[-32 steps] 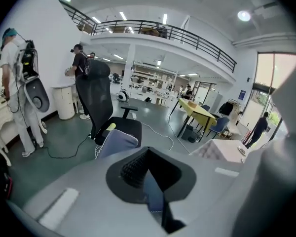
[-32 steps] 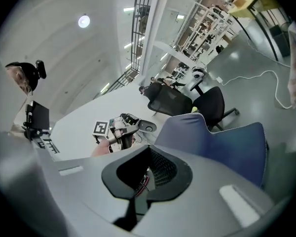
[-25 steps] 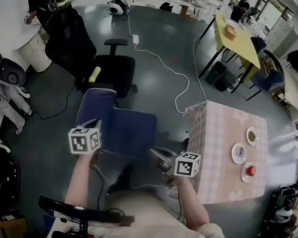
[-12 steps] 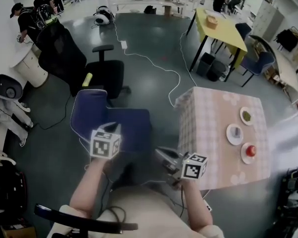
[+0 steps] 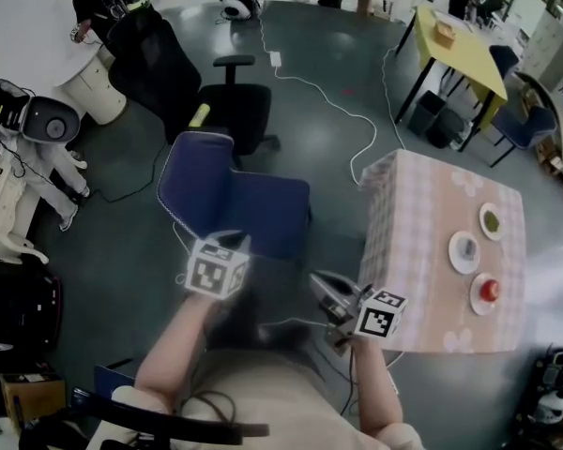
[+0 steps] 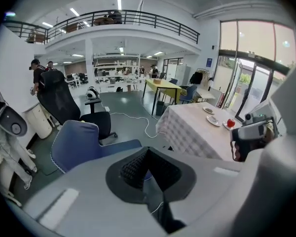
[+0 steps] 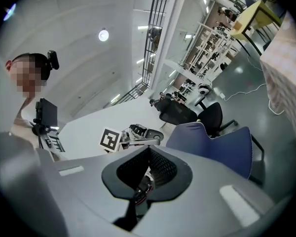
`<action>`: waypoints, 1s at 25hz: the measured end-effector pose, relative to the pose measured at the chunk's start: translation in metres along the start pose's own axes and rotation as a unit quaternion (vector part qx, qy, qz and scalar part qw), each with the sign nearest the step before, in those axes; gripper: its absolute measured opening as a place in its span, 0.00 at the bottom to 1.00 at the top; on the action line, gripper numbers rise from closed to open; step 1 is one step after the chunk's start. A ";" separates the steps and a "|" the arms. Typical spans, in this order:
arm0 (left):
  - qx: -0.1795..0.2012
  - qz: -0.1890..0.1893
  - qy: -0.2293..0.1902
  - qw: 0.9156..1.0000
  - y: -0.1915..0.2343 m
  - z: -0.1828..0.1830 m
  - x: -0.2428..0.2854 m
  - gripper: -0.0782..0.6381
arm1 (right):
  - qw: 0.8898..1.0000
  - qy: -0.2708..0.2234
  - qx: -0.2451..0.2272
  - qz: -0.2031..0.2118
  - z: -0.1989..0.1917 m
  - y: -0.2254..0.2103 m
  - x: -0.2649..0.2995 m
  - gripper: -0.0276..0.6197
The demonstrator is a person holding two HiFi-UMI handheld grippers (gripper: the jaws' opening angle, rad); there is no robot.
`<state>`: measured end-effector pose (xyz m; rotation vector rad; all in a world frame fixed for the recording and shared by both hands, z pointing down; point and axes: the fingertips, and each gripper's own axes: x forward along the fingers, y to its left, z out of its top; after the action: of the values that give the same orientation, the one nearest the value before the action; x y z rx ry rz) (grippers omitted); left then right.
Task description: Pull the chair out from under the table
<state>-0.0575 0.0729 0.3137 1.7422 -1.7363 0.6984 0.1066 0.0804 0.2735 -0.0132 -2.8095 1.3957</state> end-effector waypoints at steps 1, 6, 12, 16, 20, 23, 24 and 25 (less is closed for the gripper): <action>-0.005 -0.016 -0.005 1.000 -0.007 0.000 -0.002 0.10 | 1.000 -0.006 0.004 0.008 0.000 0.002 0.000 0.06; -0.023 -0.086 -0.030 0.996 -0.025 0.012 -0.015 0.11 | 1.000 -0.006 0.006 0.019 -0.001 0.015 0.014 0.06; -0.005 -0.098 -0.031 0.995 -0.005 0.005 -0.020 0.11 | 1.000 0.001 -0.002 0.016 -0.007 0.026 0.051 0.06; -0.008 -0.119 -0.040 0.992 0.027 -0.005 -0.027 0.11 | 1.000 0.004 -0.017 -0.001 -0.022 0.036 0.090 0.06; -0.018 -0.128 -0.058 0.990 0.078 -0.015 -0.047 0.11 | 0.999 0.013 -0.036 -0.028 -0.041 0.052 0.138 0.06; -0.051 -0.079 -0.059 0.994 0.148 -0.032 -0.055 0.11 | 0.998 0.027 -0.047 -0.044 -0.054 0.060 0.173 0.06; -0.072 -0.068 -0.063 0.993 0.174 -0.039 -0.059 0.11 | 0.997 0.029 -0.047 -0.046 -0.058 0.063 0.184 0.06; -0.098 -0.066 -0.067 0.991 0.199 -0.049 -0.063 0.10 | 0.998 0.029 -0.045 -0.046 -0.062 0.066 0.197 0.06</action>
<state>-0.2559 0.1546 0.3095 1.7810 -1.6954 0.3489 -0.0891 0.1716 0.2585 0.0728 -2.7842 1.2302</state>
